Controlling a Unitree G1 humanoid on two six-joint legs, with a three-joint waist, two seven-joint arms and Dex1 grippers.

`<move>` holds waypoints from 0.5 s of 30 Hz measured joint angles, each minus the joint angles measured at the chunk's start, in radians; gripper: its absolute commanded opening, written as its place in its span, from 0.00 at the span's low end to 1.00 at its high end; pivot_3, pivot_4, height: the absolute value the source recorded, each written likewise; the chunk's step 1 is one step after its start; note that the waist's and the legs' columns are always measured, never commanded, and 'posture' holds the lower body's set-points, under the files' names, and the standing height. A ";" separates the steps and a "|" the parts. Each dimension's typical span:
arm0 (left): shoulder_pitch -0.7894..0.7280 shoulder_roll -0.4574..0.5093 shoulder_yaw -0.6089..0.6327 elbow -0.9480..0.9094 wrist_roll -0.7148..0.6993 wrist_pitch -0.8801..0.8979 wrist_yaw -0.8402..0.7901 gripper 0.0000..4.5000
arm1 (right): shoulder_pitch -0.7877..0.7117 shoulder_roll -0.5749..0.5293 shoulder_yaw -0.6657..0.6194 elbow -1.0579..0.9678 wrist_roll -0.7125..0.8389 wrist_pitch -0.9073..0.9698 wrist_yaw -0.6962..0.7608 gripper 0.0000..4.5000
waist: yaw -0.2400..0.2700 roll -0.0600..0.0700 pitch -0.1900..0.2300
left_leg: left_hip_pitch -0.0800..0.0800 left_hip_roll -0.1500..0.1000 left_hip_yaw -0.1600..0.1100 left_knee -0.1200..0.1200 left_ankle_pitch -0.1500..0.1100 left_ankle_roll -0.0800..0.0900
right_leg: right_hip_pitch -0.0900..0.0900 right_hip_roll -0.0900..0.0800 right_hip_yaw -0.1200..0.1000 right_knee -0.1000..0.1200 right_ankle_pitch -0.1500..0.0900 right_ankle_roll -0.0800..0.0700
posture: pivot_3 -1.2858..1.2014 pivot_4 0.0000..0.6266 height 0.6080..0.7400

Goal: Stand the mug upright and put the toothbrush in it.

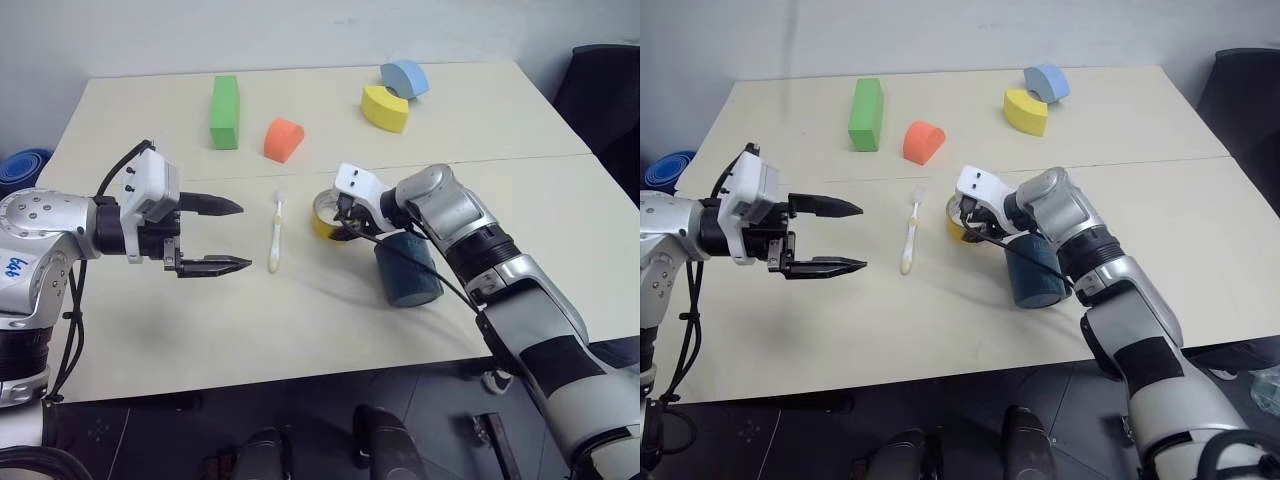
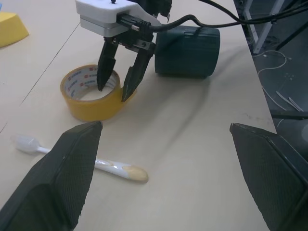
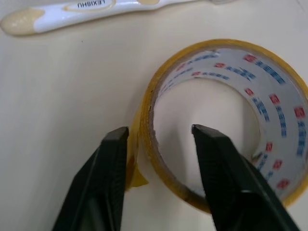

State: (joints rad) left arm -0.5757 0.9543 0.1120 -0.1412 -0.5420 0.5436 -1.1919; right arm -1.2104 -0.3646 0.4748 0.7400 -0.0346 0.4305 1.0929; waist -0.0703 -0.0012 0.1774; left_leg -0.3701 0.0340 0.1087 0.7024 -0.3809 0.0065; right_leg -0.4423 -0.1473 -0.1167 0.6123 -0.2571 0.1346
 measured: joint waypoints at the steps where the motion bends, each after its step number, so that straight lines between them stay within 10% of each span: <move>1: -0.001 0.000 0.000 0.000 0.000 0.000 0.000 1.00 | 0.000 0.004 0.003 0.008 -0.008 -0.008 0.011 0.16 | -0.001 0.000 0.000 | 0.000 0.000 0.000 0.000 0.000 0.000 | 0.000 0.000 0.000 0.000 0.000 0.000 | 0.52 0.24 1.00; 4: -0.008 0.000 0.000 0.003 0.001 0.000 0.002 1.00 | -0.003 0.020 0.006 0.022 -0.028 -0.033 0.027 0.01 | -0.011 0.000 0.000 | 0.000 0.000 -0.001 0.000 0.000 0.000 | 0.000 0.000 0.000 0.001 0.000 0.000 | 0.52 0.24 1.00; 15: -0.084 -0.037 -0.024 0.064 0.033 -0.021 0.005 1.00 | -0.217 -0.128 -0.179 -0.047 0.018 0.086 0.083 0.01 | -0.003 0.000 0.000 | -0.002 -0.001 -0.006 0.000 0.000 0.000 | 0.001 -0.001 -0.004 0.001 0.000 0.000 | 0.52 0.24 1.00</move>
State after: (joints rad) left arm -0.6593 0.9175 0.0884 -0.0773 -0.5094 0.5222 -1.1870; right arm -1.4269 -0.4924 0.2956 0.6933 -0.0164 0.5166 1.1762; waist -0.0735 -0.0007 0.1777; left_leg -0.3721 0.0330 0.1032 0.7027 -0.3807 0.0061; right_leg -0.4416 -0.1484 -0.1205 0.6133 -0.2571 0.1346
